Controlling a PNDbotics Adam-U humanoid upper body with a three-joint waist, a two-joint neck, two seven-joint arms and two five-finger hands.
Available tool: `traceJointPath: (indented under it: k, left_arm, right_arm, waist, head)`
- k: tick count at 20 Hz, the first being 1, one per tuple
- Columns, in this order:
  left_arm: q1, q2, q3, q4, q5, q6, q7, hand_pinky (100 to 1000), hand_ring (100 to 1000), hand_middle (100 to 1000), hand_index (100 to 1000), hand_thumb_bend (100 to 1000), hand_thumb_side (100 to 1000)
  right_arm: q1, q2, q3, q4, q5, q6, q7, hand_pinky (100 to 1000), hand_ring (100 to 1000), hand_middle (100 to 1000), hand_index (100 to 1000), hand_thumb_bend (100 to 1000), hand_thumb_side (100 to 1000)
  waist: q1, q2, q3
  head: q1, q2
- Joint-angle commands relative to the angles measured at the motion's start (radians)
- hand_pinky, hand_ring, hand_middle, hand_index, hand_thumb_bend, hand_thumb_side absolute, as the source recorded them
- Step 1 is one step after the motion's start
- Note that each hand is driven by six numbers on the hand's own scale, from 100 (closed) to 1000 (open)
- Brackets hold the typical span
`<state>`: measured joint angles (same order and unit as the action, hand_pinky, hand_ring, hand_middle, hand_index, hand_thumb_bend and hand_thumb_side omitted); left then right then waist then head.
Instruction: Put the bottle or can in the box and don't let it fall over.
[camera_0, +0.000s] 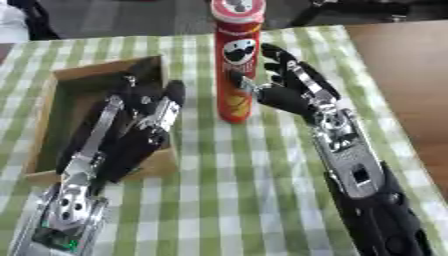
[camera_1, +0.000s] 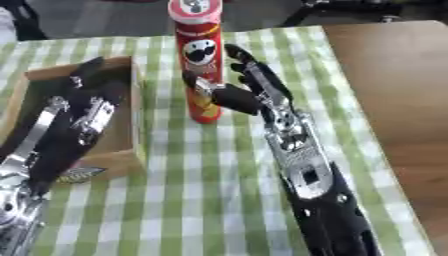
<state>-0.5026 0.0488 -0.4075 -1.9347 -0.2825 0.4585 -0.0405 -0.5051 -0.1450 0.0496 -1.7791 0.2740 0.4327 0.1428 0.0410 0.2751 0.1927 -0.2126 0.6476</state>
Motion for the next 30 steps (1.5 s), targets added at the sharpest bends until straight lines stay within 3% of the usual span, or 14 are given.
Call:
traceJointPath:
  k: [1, 14, 30]
  left_arm:
    - [-0.014, -0.008, 0.01, -0.009, -0.006, -0.004, -0.001, 882, 823, 206, 1000, 254, 720]
    - [-0.008, -0.019, 0.006, 0.001, 0.034, -0.01, 0.022, 888, 825, 207, 1000, 238, 730]
    - [-0.026, -0.022, 0.017, 0.024, 0.085, -0.023, 0.02, 895, 827, 203, 1000, 226, 733]
  right_arm:
    - [-0.008, -0.011, -0.005, -0.026, -0.014, -0.009, -0.001, 1000, 1000, 1000, 1000, 518, 492]
    - [-0.016, -0.009, -0.006, -0.034, 0.007, -0.002, 0.0, 1000, 1000, 1000, 1000, 619, 497]
    - [-0.045, 0.0, -0.008, -0.019, 0.044, -0.009, -0.014, 1000, 1000, 1000, 1000, 633, 471]
  waist:
    - [0.0, -0.012, 0.003]
    - [0.003, 0.004, 0.005]
    - [0.0, 0.011, 0.003]
  head:
    - [0.001, -0.015]
    - [-0.001, -0.014]
    - [0.004, -0.027]
